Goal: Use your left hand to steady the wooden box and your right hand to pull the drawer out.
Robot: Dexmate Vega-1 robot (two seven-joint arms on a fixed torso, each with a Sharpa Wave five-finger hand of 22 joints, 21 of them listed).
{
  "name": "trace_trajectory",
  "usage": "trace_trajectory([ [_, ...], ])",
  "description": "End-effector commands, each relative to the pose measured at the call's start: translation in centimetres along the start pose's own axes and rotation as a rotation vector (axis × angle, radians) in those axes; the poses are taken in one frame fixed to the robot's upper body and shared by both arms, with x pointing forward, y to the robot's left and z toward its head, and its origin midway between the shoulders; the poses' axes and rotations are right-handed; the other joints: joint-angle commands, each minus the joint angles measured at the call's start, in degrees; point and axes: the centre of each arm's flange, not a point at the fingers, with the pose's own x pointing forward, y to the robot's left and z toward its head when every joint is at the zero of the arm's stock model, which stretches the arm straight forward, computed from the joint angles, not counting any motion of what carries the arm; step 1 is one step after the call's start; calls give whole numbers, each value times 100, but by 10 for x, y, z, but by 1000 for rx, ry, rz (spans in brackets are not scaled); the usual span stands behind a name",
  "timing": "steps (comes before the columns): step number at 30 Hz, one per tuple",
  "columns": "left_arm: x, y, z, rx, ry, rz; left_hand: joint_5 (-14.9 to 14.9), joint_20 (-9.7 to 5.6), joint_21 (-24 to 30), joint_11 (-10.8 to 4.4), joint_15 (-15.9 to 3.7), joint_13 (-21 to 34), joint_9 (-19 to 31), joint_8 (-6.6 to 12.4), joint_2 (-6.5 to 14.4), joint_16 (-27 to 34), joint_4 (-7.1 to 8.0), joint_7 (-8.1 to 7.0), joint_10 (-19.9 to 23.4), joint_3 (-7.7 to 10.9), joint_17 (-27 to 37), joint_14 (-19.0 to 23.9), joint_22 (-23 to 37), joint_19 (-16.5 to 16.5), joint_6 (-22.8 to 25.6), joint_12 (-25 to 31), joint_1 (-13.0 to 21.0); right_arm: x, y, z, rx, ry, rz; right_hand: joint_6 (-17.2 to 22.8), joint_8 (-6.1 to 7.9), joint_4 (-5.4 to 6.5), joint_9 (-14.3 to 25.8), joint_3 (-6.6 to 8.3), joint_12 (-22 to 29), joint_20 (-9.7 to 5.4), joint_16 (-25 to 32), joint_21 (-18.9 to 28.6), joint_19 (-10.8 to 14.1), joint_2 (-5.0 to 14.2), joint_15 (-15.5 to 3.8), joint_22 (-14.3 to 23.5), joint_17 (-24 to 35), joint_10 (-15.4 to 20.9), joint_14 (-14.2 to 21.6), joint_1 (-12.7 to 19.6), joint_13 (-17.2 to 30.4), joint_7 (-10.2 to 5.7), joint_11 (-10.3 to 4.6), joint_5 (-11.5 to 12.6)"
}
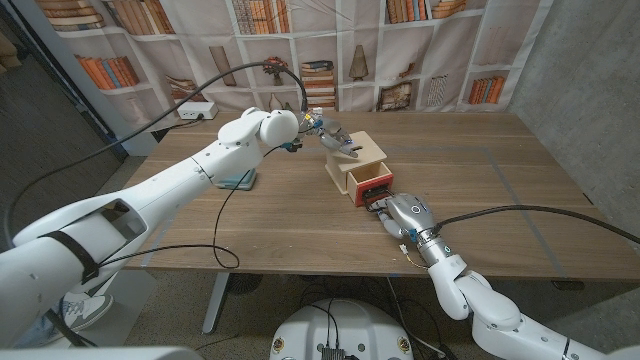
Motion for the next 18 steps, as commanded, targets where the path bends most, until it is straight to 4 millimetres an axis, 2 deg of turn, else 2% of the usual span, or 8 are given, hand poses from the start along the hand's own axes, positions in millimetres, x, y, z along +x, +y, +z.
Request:
trace_trajectory([
  [1, -1, -2, -4, 2, -1, -4, 30, -176, -10, 125, -153, 71, 36, 17, 26, 48, 27, 197, 182, -31, 27, 27, 14, 71, 252, 39, -21, -15, -1, -1, 3, 20, 30, 39, -41, 25, 12, 42, -24, -826, -24, 24, -58, -12, -763, 3, -1, 25, -13, -36, 0, -21, 12, 20],
  [7, 3, -7, -6, 21, -21, -20, 35, -176, -14, 98, -175, 71, 36, 21, 31, 49, 26, 176, 202, -41, 27, 29, 14, 66, 269, 45, -19, -21, 1, 0, -5, 13, 33, 43, -51, 26, 16, 55, -34, -825, -39, 37, -70, -4, -768, -10, -3, 48, -14, -39, 0, -41, 21, 26],
  [18, 1, -2, -10, 36, -1, -10, 43, -186, -18, 88, -178, 71, 36, 24, 37, 49, 22, 170, 214, -59, 26, 34, 13, 61, 291, 46, -13, -34, 2, -4, -24, 22, 74, 55, -73, 29, 21, 71, -79, -820, -74, 62, -109, -17, -766, -47, -9, 43, -19, -64, -1, -59, 8, 33],
])
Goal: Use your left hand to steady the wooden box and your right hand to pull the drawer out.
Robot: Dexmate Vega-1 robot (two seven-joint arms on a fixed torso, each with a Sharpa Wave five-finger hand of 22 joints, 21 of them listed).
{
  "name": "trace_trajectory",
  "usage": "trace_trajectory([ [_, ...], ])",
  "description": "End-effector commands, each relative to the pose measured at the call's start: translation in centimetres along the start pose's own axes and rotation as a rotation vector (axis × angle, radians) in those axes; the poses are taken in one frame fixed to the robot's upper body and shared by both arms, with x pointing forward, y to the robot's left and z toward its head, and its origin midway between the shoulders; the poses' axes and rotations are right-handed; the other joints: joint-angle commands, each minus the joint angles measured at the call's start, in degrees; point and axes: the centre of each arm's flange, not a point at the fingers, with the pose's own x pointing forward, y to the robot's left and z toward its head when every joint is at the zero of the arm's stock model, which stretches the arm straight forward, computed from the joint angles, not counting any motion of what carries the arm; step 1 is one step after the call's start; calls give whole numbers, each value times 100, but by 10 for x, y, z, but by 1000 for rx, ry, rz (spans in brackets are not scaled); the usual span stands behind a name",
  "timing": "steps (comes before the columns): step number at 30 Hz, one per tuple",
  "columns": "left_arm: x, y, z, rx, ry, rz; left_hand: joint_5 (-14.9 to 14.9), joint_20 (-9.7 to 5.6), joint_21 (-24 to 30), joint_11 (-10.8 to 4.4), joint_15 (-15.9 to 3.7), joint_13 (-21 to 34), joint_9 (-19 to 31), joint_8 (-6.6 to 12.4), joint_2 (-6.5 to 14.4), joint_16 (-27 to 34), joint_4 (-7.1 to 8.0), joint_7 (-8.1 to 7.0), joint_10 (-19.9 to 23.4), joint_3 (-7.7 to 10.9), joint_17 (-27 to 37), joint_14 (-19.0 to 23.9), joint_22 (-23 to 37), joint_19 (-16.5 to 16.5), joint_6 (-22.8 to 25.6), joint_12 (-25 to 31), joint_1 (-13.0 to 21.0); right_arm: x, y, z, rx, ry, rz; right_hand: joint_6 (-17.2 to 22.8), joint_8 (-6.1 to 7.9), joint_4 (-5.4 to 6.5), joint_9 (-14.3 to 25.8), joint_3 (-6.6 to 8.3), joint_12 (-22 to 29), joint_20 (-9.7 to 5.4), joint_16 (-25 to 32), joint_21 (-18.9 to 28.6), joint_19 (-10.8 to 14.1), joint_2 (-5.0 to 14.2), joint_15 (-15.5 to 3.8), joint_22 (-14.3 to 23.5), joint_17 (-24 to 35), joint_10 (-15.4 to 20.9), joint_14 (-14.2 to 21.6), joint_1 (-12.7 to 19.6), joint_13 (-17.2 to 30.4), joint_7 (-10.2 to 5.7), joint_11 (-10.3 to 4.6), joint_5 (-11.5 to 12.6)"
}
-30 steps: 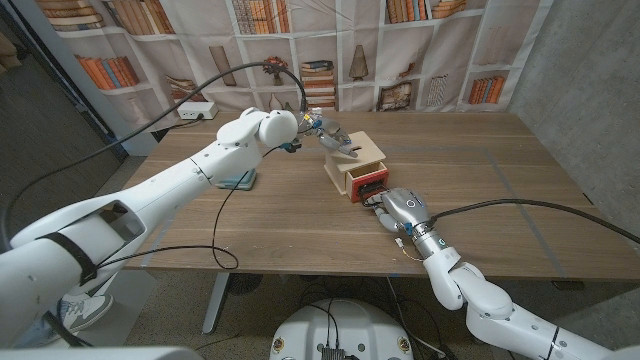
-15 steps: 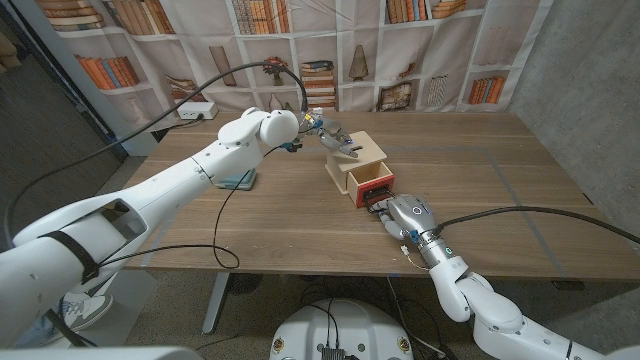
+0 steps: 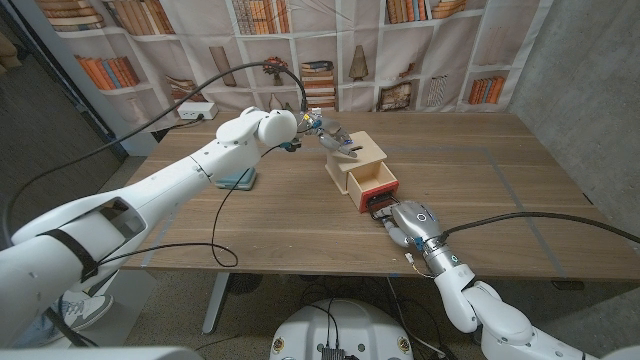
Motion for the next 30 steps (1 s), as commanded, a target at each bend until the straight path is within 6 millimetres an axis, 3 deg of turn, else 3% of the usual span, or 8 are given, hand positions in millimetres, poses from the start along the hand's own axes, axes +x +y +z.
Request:
trace_trajectory([
  [1, 0, 1, -4, 20, 13, 1, 44, -185, -18, 90, -174, 73, 35, 49, -14, 20, -2, 200, 217, -35, 24, 36, 14, 61, 261, 42, 40, -15, 2, -3, -21, 5, 44, 30, -28, 9, 24, 52, -45, -837, -42, 69, -60, 8, -764, -8, -1, 47, -34, -54, 0, -25, 9, 34],
  [16, -10, 11, -8, 17, 34, 30, 57, -293, -38, 100, -216, 73, 35, 45, -6, 19, -7, 205, 220, -62, 23, 40, 11, 18, 272, 39, 49, -48, 2, -13, -54, 35, 40, 60, -55, 13, 29, 86, -120, -839, -100, 95, -157, 4, -765, -74, -4, -8, -116, -102, 2, -27, -5, 48],
  [30, -15, 12, -8, 20, 47, 43, 68, -293, -47, 98, -205, 73, 35, 38, 9, 14, -10, 198, 224, -83, 22, 30, 9, -10, 270, 37, 58, -57, -10, -11, -91, 15, 76, 31, -102, 24, 33, 157, -178, -839, -126, 154, -287, 13, -758, -169, 7, -74, -234, -182, 7, -49, -10, 57],
])
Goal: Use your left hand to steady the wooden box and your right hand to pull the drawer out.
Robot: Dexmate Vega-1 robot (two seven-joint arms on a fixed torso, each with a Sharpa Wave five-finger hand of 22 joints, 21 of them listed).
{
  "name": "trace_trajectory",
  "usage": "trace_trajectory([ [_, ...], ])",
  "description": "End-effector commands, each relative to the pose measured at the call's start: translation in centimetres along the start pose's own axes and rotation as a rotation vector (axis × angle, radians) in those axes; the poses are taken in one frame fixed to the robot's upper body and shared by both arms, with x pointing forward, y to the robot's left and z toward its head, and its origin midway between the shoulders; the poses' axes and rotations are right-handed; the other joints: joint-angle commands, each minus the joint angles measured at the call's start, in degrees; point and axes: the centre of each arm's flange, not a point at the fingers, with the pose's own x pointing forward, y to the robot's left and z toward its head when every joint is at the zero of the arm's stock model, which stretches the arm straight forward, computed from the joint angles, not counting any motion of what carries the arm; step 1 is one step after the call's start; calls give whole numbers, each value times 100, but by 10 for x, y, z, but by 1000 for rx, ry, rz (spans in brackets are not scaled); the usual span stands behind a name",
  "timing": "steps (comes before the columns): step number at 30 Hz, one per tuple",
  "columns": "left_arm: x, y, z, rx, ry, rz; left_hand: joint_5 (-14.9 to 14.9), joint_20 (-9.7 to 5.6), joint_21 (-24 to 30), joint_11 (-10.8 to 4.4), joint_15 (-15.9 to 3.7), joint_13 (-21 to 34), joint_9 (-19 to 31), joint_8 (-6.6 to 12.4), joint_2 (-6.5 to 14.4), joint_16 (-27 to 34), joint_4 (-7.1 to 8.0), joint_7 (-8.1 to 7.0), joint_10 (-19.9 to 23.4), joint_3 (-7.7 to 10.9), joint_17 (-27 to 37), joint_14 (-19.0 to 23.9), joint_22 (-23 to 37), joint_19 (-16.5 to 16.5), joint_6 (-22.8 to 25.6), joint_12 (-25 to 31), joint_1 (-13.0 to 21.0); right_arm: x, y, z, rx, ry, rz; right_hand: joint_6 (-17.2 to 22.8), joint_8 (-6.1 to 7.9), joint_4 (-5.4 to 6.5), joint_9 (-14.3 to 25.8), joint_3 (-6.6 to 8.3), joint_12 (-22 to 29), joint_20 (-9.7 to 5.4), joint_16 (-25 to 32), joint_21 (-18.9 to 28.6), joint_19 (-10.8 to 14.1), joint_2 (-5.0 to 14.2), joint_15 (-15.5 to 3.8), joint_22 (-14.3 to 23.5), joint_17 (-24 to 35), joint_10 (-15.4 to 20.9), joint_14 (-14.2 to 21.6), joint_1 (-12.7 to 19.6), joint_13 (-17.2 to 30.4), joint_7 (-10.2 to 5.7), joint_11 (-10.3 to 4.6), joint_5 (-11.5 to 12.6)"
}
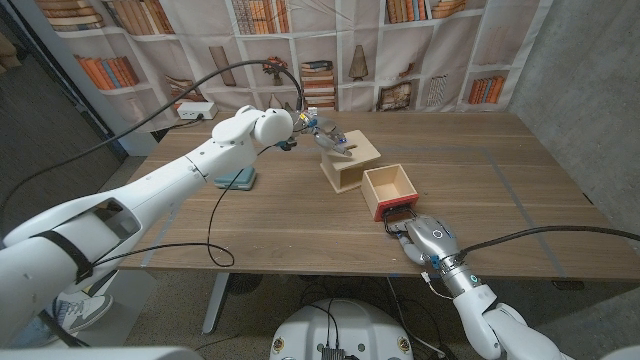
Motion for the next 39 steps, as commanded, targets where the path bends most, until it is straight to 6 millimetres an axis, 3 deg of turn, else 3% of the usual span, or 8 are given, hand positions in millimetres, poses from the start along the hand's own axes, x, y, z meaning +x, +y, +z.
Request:
trace_trajectory([
  [1, -5, 7, 1, -1, 6, 23, 24, -291, -25, 128, -195, 66, 26, -14, 8, 7, 14, 200, 158, -27, 17, 36, 9, -12, 266, 11, 59, -10, -11, 0, -30, -16, 24, -5, -18, 4, 6, 55, -21, -869, 0, 57, -17, 0, -832, -1, 24, -46, -30, -50, 7, -6, -17, 32],
  [13, -6, 9, 3, -5, -2, 31, 33, -269, -24, 151, -200, 67, 26, -19, 18, 4, 12, 199, 175, -45, 16, 28, 9, -14, 264, 15, 66, -5, -30, 9, -34, -39, -15, 2, -18, -69, 1, 66, -19, -860, 12, 194, 4, -125, -828, -64, 19, -5, 9, -157, 8, 14, -9, 47],
  [16, -6, 9, 3, -4, -3, 35, 36, -273, -24, 120, -196, 67, 26, -25, 22, 4, 11, 208, 146, -52, 16, 27, 9, -18, 253, 3, 68, -3, -31, 11, -55, -29, 5, -160, -45, -107, 0, -20, -77, -858, -23, 222, -37, -268, -797, -107, 1, -171, -61, -356, 6, -18, -34, 30],
  [20, -6, 11, 1, -6, -1, 43, 41, -242, -40, 102, -195, 67, 27, -44, 29, -16, 10, 185, 80, -63, 17, -28, 9, -63, 205, -21, 72, -1, -31, 12, -68, -20, 17, -514, -88, -88, -12, -240, -113, -852, -81, 164, -163, -598, -747, -154, -15, -471, -345, -779, 11, -7, -39, -20],
  [23, -7, 12, 1, -11, -2, 50, 45, -234, -44, 101, -202, 68, 28, -56, 33, -18, 9, 134, 53, -71, 17, -42, 9, -79, 172, -28, 74, -1, -32, 12, -74, -15, 13, -729, -107, -98, -21, -296, -123, -847, -93, 105, -240, -699, -722, -169, -11, -665, -531, -931, 13, -9, -51, -3],
  [31, -6, 10, -1, -9, -1, 43, 49, -232, -43, 78, -203, 69, 30, -55, 39, -16, 8, 101, 43, -82, 17, -48, 9, -84, 164, -26, 78, 0, -36, 13, -76, -14, 2, -1084, -106, -102, -29, -408, -108, -770, -95, -36, -436, -878, -697, -178, -5, -968, -864, -1204, 20, -40, -56, 38],
  [39, -6, 11, 1, -15, -8, 54, 53, -221, -39, 71, -200, 70, 32, -58, 43, -13, 7, 110, 29, -93, 17, -51, 10, -84, 149, -26, 81, -1, -38, 15, -76, -7, -10, -1097, -87, -92, -29, -438, -98, -754, -77, -57, -453, -917, -690, -180, -2, -1004, -877, -1273, 22, -32, -58, 42],
])
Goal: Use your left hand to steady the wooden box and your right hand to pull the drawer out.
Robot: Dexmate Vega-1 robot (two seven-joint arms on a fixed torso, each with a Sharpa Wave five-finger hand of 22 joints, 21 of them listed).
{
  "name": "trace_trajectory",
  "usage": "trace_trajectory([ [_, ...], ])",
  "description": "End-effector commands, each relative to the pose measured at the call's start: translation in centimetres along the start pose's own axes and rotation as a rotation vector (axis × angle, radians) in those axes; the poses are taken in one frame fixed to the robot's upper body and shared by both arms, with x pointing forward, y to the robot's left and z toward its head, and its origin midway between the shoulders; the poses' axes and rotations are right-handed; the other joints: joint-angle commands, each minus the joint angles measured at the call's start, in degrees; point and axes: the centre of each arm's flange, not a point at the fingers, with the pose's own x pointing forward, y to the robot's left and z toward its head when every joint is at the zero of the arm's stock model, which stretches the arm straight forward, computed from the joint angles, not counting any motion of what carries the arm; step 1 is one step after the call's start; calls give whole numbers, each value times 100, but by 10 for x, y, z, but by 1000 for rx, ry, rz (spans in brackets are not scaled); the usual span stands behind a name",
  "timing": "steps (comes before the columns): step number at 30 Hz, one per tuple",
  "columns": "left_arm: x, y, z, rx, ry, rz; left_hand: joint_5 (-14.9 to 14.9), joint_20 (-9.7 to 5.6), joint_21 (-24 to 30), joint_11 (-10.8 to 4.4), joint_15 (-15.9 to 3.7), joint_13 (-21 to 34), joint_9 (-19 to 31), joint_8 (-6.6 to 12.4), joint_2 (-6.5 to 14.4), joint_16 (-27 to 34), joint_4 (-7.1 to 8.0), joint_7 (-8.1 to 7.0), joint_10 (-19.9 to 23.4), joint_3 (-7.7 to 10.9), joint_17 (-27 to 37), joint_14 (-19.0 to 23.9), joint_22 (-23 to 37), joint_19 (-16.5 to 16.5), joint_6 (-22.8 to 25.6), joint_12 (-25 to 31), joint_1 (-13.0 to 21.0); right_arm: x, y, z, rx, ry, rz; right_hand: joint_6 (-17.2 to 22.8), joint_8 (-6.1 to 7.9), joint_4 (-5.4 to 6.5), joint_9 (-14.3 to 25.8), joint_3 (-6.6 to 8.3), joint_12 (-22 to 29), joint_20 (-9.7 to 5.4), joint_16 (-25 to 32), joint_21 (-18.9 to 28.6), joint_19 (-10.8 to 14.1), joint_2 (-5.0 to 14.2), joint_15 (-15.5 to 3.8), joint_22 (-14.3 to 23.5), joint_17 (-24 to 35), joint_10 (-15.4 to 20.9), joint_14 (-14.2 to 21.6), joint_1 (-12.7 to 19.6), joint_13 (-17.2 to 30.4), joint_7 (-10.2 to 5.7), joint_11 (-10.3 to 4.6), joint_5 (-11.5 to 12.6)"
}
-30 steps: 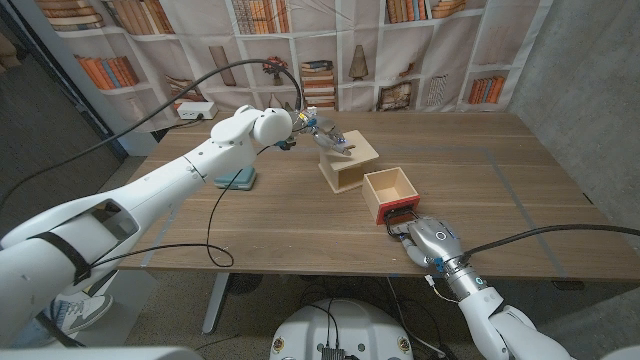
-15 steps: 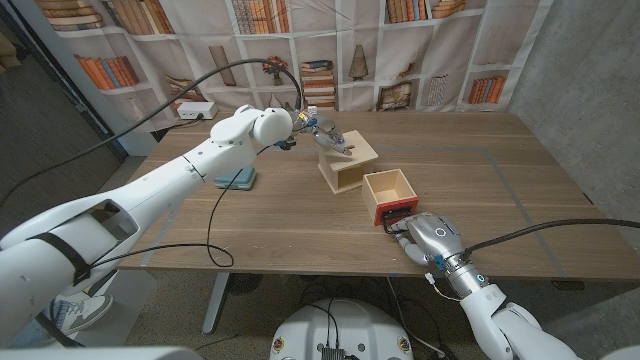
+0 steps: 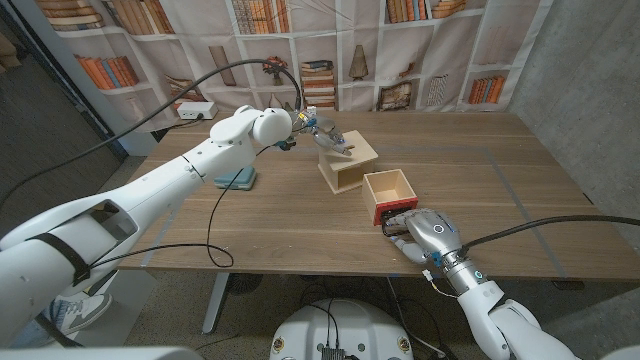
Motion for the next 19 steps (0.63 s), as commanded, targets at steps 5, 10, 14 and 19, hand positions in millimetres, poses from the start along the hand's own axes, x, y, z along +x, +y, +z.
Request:
trace_trajectory([
  [5, 0, 1, 3, -3, -13, 2, 33, -228, -16, -27, -217, 5, 6, 8, 47, -12, 7, -41, -29, -23, 16, -33, 10, -31, 6, -5, -5, 0, -7, 3, -2, 14, -21, 7, 45, 11, 13, -48, 16, -778, 13, -33, -41, -17, -855, 7, 11, -21, -42, -72, 23, 5, -13, 22],
  [10, 0, 1, 3, -8, -11, 5, 36, -231, -14, -5, -220, 6, 7, 13, 50, -10, 6, -40, -33, -30, 16, -34, 10, -31, 13, -4, -3, -1, -6, 3, 0, 13, -14, 43, 69, 30, 13, -58, 32, -779, 26, -35, -26, -9, -858, 7, 14, -10, -36, -121, 24, 16, -11, 27],
  [14, -2, 1, 3, -9, -9, 9, 38, -228, -12, -17, -219, 6, 8, 14, 54, -9, 5, -33, -13, -37, 16, -35, 10, -31, 11, 7, 0, 0, -5, 1, 2, 6, -16, 84, 89, 34, 12, -52, 41, -784, 34, -37, -17, 9, -868, 8, 15, -2, -29, -132, 24, 5, -14, 31],
  [19, -2, 2, 2, -9, -5, 11, 41, -227, -8, -8, -219, 6, 8, 21, 58, -5, 4, -13, 0, -45, 16, -30, 10, -26, 27, 14, 3, 3, -2, 0, 2, -1, -17, 105, 99, 30, 11, -44, 48, -792, 44, -38, 2, 21, -875, 8, 14, -1, -9, -138, 23, 22, -20, 36],
])
